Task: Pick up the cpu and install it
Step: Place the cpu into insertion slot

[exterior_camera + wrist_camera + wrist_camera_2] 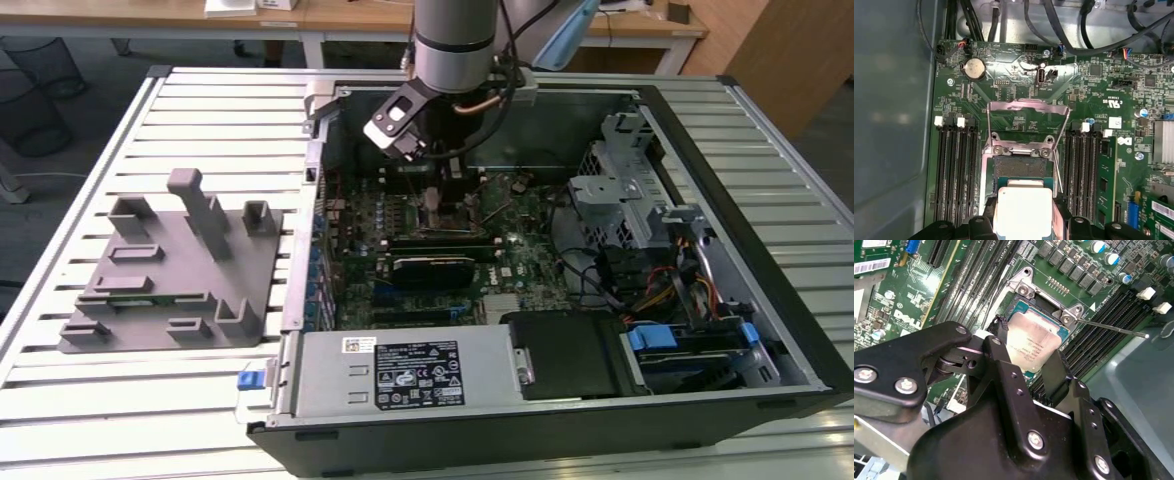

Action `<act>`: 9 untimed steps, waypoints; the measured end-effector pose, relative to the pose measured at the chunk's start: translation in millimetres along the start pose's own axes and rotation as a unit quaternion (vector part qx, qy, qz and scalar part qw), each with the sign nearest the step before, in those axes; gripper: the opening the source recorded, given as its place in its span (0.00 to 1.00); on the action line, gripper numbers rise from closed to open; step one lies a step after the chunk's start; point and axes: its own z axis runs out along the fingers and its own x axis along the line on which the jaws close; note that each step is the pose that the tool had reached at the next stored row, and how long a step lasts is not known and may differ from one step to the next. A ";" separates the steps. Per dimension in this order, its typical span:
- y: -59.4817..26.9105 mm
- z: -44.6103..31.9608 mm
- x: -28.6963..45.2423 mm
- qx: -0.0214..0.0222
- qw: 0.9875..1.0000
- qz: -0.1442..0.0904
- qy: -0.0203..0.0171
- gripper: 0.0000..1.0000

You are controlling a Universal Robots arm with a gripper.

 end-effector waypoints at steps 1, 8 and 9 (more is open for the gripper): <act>0.1 1.1 0.3 0.000 1.000 0.000 0.000 0.52; 1.6 7.9 1.6 0.000 1.000 0.001 0.000 0.52; 2.1 8.6 1.6 0.000 1.000 0.001 0.000 0.52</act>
